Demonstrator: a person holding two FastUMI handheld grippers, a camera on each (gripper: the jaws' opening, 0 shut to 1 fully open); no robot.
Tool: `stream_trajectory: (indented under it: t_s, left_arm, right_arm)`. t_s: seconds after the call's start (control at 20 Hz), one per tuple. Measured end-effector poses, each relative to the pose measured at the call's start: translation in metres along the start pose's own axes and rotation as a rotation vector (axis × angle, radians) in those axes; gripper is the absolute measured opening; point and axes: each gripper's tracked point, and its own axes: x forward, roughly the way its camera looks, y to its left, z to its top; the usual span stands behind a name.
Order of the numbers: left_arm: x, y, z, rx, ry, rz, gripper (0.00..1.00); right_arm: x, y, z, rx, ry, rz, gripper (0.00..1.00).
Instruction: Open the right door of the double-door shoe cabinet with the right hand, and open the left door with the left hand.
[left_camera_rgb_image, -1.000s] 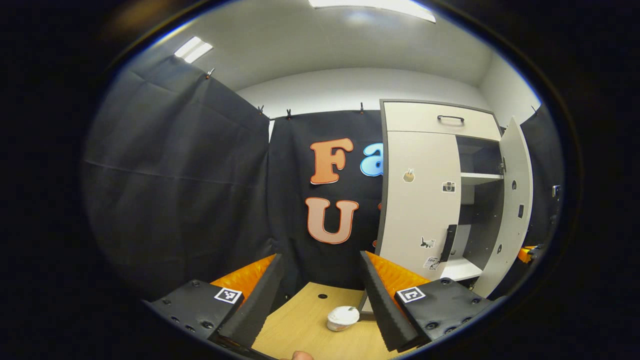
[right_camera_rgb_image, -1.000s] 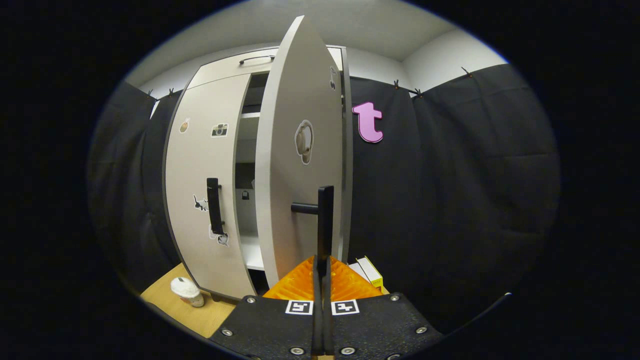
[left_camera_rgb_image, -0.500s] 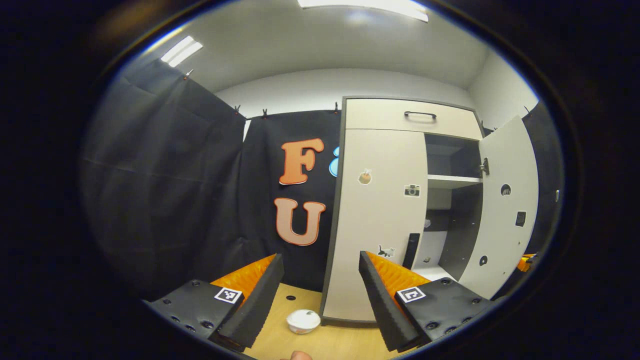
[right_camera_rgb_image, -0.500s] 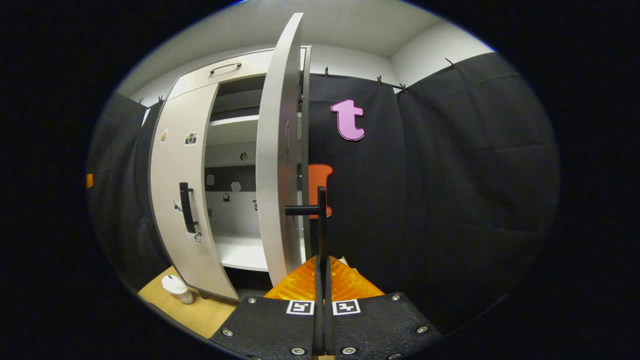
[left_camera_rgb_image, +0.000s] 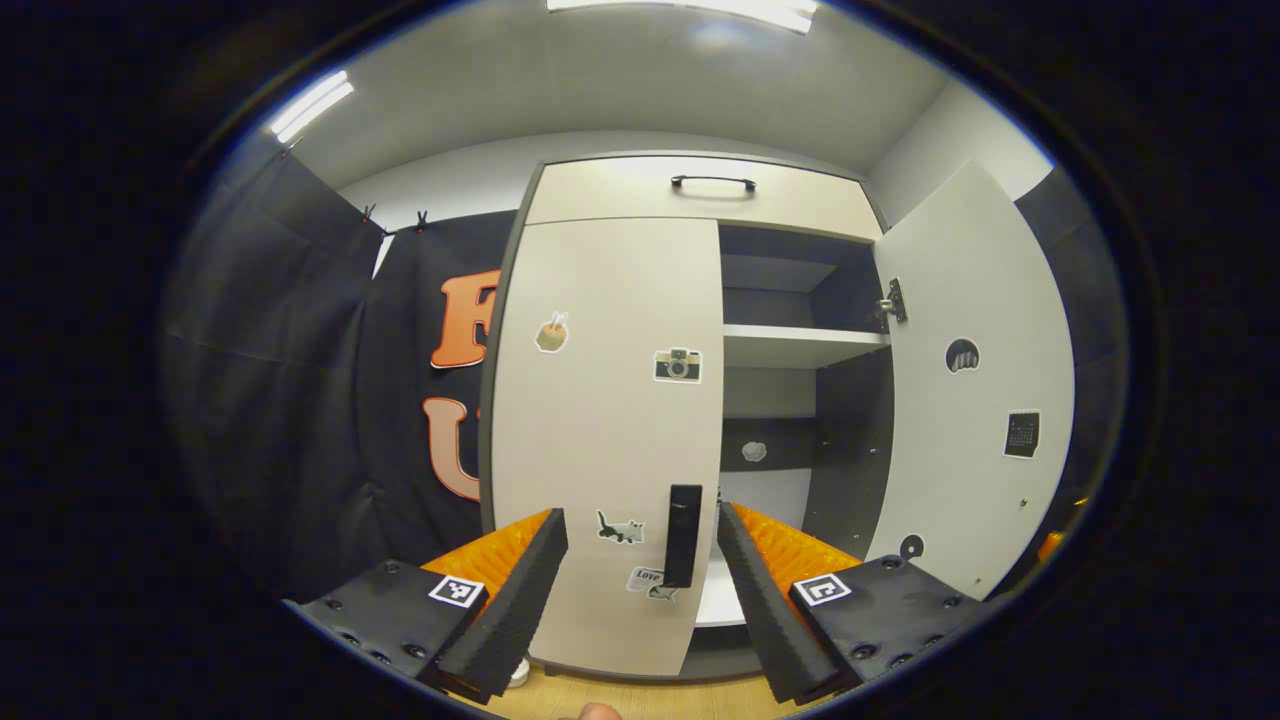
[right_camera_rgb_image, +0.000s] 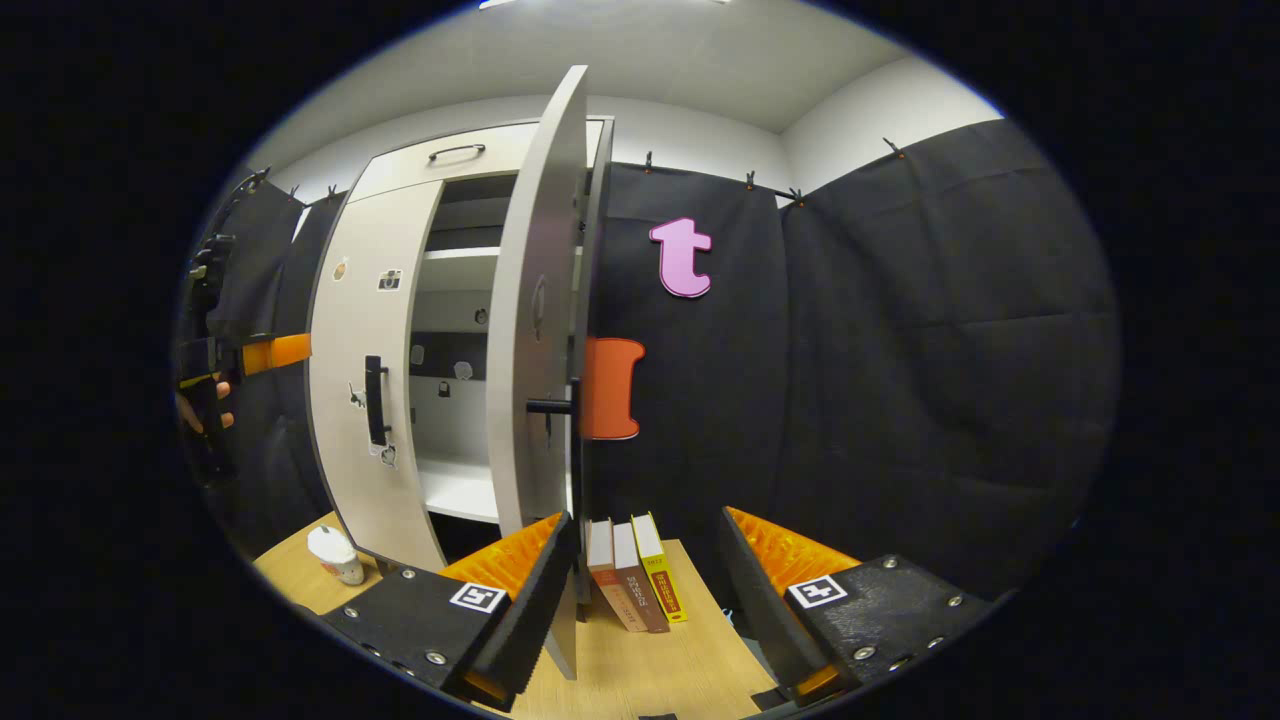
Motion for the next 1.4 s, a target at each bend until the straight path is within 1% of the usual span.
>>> stream_trajectory:
  t_s: [0.05, 0.1, 0.25, 0.3, 0.35, 0.55, 0.9, 1.2, 1.25, 1.3, 1.35, 1.4]
  left_arm:
    - [0.012, -0.007, -0.008, 0.003, 0.009, -0.009, 0.95]
    - [0.023, -0.013, -0.014, 0.01, 0.018, -0.018, 0.96]
    - [0.053, -0.025, -0.031, 0.026, 0.036, -0.024, 0.97]
    - [0.061, -0.027, -0.037, 0.028, 0.045, -0.017, 0.95]
    - [0.07, -0.029, -0.042, 0.024, 0.053, -0.014, 0.97]
    - [0.092, -0.025, -0.055, 0.041, 0.067, 0.007, 0.96]
    - [0.113, -0.01, -0.077, 0.062, 0.109, 0.053, 0.97]
    - [0.123, -0.009, -0.093, 0.068, 0.14, 0.054, 0.96]
    - [0.122, -0.009, -0.095, 0.071, 0.142, 0.049, 0.93]
    - [0.124, -0.009, -0.096, 0.073, 0.14, 0.05, 0.93]
    - [0.125, -0.008, -0.099, 0.073, 0.143, 0.054, 0.85]
    - [0.125, -0.007, -0.102, 0.069, 0.151, 0.051, 0.82]
  right_arm:
    - [-0.001, -0.005, -0.001, 0.014, -0.001, -0.006, 0.91]
    - [-0.003, -0.011, -0.002, 0.023, 0.001, -0.017, 0.93]
    - [-0.01, -0.035, -0.004, 0.023, 0.002, -0.065, 0.93]
    - [-0.012, -0.041, -0.004, 0.028, 0.003, -0.076, 0.93]
    - [-0.015, -0.046, -0.005, 0.036, 0.003, -0.082, 0.93]
    - [-0.023, -0.066, -0.005, 0.053, -0.004, -0.122, 0.93]
    - [-0.033, -0.075, -0.015, 0.07, 0.014, -0.135, 0.93]
    - [-0.041, -0.076, -0.018, 0.068, 0.023, -0.141, 0.93]
    - [-0.042, -0.076, -0.018, 0.07, 0.025, -0.142, 0.93]
    - [-0.044, -0.076, -0.019, 0.072, 0.028, -0.141, 0.93]
    - [-0.045, -0.076, -0.02, 0.073, 0.03, -0.142, 0.93]
    - [-0.045, -0.075, -0.02, 0.073, 0.032, -0.142, 0.93]
